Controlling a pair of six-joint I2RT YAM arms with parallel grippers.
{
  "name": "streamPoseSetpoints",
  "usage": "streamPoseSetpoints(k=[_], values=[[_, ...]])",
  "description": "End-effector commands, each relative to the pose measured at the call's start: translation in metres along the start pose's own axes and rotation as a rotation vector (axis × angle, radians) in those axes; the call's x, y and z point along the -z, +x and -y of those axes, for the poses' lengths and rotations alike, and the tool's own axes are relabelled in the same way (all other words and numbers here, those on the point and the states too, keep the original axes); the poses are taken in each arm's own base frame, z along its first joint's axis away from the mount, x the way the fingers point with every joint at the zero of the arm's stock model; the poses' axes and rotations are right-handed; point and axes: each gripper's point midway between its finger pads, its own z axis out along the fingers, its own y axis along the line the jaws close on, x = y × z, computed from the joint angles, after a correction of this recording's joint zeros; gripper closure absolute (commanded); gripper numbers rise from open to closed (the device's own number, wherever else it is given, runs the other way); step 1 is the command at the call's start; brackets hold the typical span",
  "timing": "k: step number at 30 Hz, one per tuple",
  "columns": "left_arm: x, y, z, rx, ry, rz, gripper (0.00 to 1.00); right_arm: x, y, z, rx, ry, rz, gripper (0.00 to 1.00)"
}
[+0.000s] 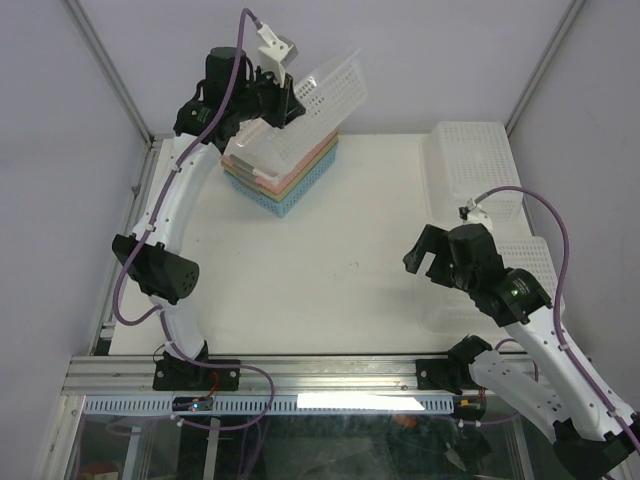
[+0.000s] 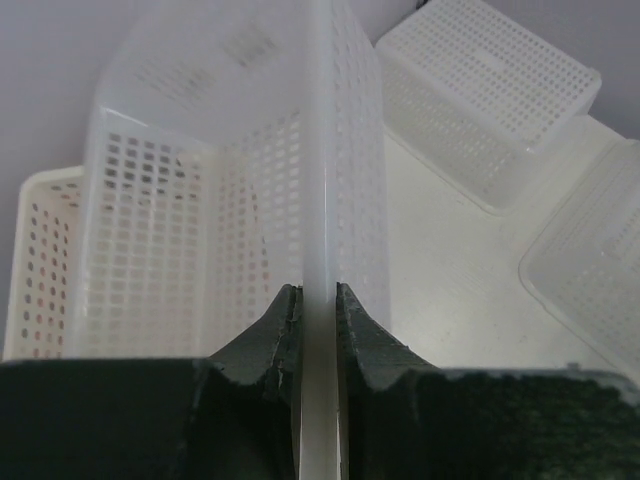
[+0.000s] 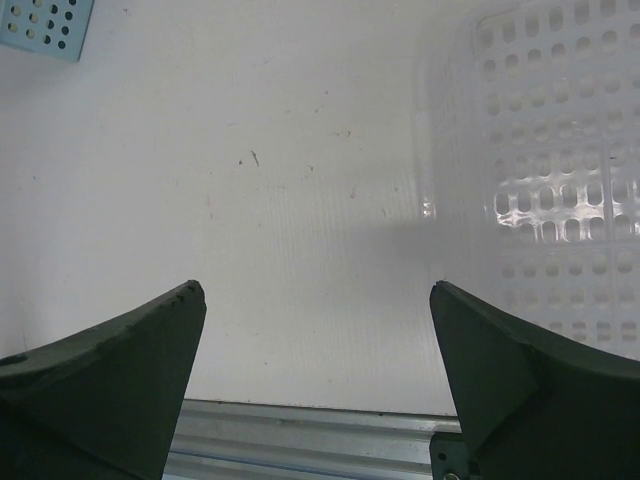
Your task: Turn the large container upside down
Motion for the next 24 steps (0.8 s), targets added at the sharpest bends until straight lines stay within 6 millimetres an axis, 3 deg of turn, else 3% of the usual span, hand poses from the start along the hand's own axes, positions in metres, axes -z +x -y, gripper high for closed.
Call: streamPoseSetpoints(k=[1,5,11,15,18,24], values=[[0.047,-0.101,0.004,-0.104,-0.067,0.262,1.00,0.009,-0.018,-0.009,-0.030,-0.028,0.059,0.01],[0.088,-0.150,0.035,-0.053,-0.007,0.413,1.00,0.016,-0.026,-0.005,-0.029,-0.007,0.086,0.01],[0.115,-0.171,0.083,0.193,0.220,0.537,1.00,0.031,-0.041,0.010,-0.034,0.054,0.167,0.01],[0.115,-0.167,0.117,0.367,0.393,0.582,1.00,0.051,-0.054,0.025,-0.059,0.111,0.239,0.01],[0.102,-0.152,0.131,0.525,0.475,0.594,1.00,0.073,-0.066,0.040,-0.085,0.161,0.309,0.01],[0.068,-0.113,0.117,0.879,0.514,0.641,1.00,0.115,-0.080,0.064,-0.153,0.196,0.443,0.01]])
